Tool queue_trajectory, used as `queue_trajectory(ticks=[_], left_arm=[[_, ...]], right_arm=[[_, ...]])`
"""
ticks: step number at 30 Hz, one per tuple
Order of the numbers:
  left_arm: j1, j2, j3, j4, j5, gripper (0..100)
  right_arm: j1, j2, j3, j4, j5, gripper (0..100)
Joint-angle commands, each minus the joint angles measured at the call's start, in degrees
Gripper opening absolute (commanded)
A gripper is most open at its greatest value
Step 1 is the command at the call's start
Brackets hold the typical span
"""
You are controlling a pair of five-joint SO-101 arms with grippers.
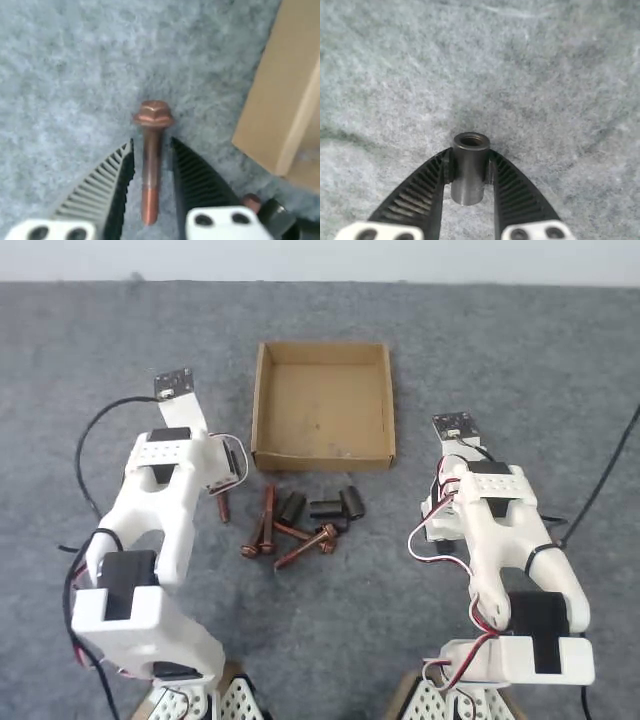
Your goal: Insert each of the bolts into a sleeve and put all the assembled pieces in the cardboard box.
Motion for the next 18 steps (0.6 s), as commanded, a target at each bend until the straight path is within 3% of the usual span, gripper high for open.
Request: queue_trajectory(ticks=[1, 11, 18], left_arm=[[0.35, -3.87, -0.31, -3.25, -0.35, 6], [0.35, -3.78, -0.22, -4.04, -0.35, 6], [0.35, -3.78, -0.22, -2.46, -0.26, 12]], right_arm=[[0.48, -0.4, -2.29, -0.4, 0.7, 0.7], [0.48, -0.4, -2.29, -0.4, 0.7, 0.7], [0.48, -0.4, -2.29, -0.4, 0.79, 0.7]])
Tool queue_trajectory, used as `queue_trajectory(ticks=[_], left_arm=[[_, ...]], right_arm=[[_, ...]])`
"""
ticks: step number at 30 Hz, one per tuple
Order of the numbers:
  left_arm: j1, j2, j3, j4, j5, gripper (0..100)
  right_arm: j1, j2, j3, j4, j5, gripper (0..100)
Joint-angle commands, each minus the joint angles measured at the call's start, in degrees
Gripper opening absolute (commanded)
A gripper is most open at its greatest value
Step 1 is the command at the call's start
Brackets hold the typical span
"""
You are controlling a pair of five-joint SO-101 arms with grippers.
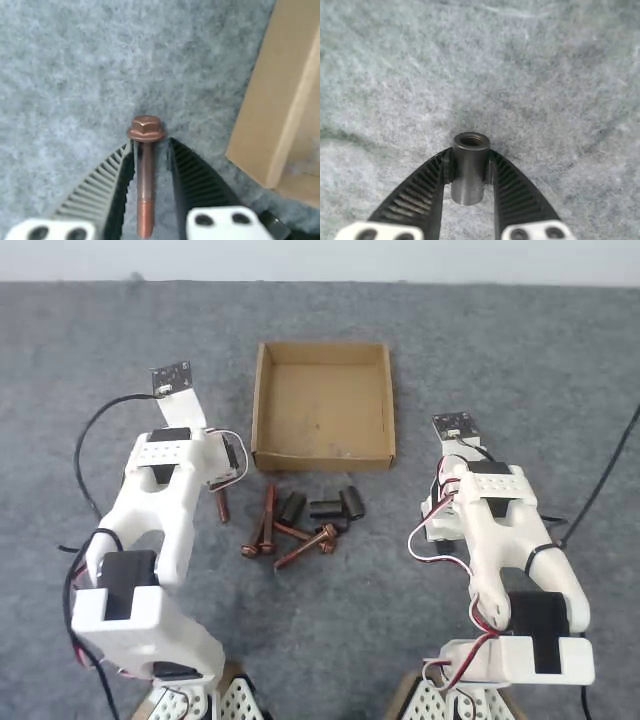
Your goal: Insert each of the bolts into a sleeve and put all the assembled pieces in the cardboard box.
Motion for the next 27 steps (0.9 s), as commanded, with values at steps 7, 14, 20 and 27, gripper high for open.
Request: queue_trajectory(ticks=[7, 14, 20, 27], left_arm=[[0.26, -3.78, -0.31, 0.79, -0.26, 11], [0.0, -3.78, -0.4, 4.04, 2.37, 11], [0.09, -3.43, -0.57, 3.69, 2.55, 11], [-0.79, 7.82, -13.93, 13.36, 3.25, 11]], right_arm=[[0.48, -0.4, -2.29, -0.4, 2.29, 0.7], [0.48, -0.4, -2.29, -0.4, 2.37, 0.7], [0.48, -0.4, -2.29, -0.4, 2.37, 0.7], [0.48, -0.4, -2.29, -0.4, 2.46, 0.7]])
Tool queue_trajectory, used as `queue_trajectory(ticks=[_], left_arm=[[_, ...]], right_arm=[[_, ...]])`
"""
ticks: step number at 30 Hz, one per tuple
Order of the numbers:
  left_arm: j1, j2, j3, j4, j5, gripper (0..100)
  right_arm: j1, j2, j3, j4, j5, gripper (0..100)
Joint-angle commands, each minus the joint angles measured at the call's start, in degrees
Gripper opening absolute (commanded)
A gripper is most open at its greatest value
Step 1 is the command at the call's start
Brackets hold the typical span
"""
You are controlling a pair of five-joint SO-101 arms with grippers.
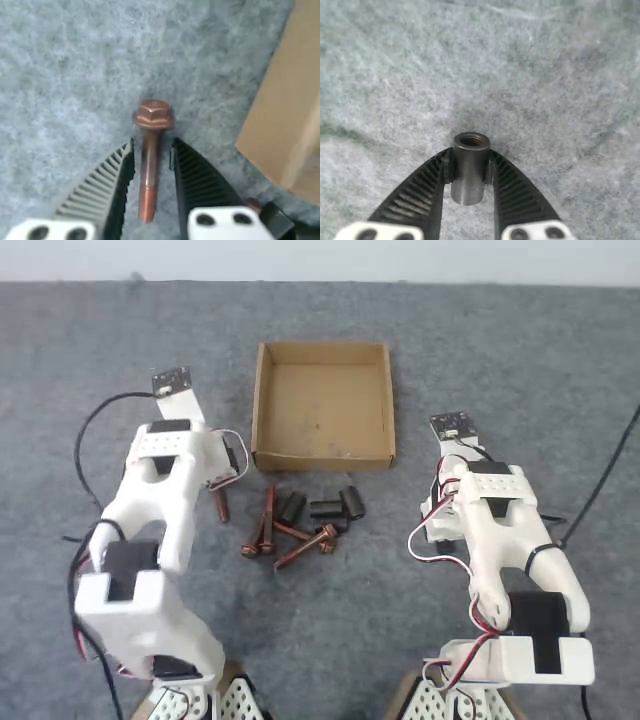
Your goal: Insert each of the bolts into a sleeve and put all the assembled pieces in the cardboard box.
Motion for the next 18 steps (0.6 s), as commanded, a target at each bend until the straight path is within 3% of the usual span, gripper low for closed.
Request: queue_trajectory(ticks=[1, 8, 12, 18], left_arm=[[-0.97, 3.16, -8.57, 4.4, 0.79, 11], [-0.88, 4.13, -10.15, 4.31, 0.62, 10], [-0.79, 4.31, -10.15, 2.02, 0.44, 1], [0.09, 4.48, -10.15, 2.37, -2.55, 1]], right_arm=[[0.48, -0.4, -2.29, -0.4, 0.79, 0.7], [0.48, -0.4, -2.29, -0.4, 0.88, 0.7], [0.48, -0.4, -2.29, -0.4, 0.88, 0.7], [0.48, -0.4, -2.29, -0.4, 0.88, 0.7]])
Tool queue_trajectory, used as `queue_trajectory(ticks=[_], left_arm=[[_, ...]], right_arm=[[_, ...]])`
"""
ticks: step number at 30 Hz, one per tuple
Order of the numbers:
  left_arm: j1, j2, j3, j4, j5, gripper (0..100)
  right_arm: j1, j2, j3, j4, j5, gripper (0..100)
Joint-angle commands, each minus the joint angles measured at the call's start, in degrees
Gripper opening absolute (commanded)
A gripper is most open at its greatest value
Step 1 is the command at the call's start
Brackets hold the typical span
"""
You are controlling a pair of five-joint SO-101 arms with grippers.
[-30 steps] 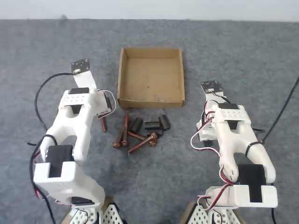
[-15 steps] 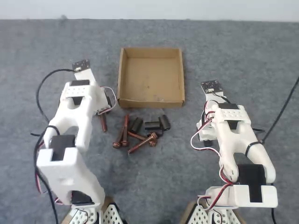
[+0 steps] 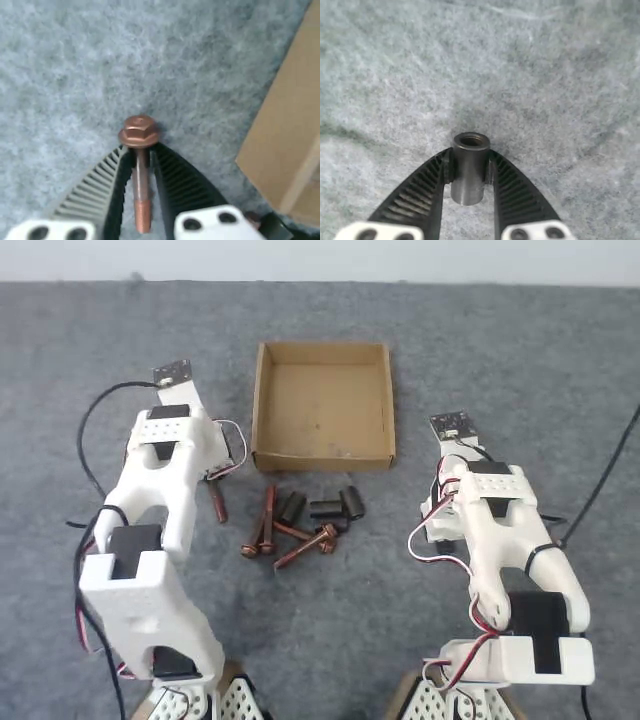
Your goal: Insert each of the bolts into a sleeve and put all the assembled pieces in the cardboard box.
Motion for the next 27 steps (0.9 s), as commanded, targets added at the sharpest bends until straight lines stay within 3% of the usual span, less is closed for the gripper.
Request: queue_trajectory(ticks=[1, 13, 27], left_arm=[[0.44, -0.44, -2.95, -0.62, -1.05, 1], [-1.23, -2.81, -2.24, -1.76, -1.32, 1], [-0.79, -14.95, 15.16, -17.14, -1.32, 1]], right_arm=[[0.48, -0.4, -2.29, -0.4, 0.88, 0.7], [0.48, -0.4, -2.29, -0.4, 0.53, 0.7], [0.48, -1.36, -3.69, 1.27, 0.44, 0.7]])
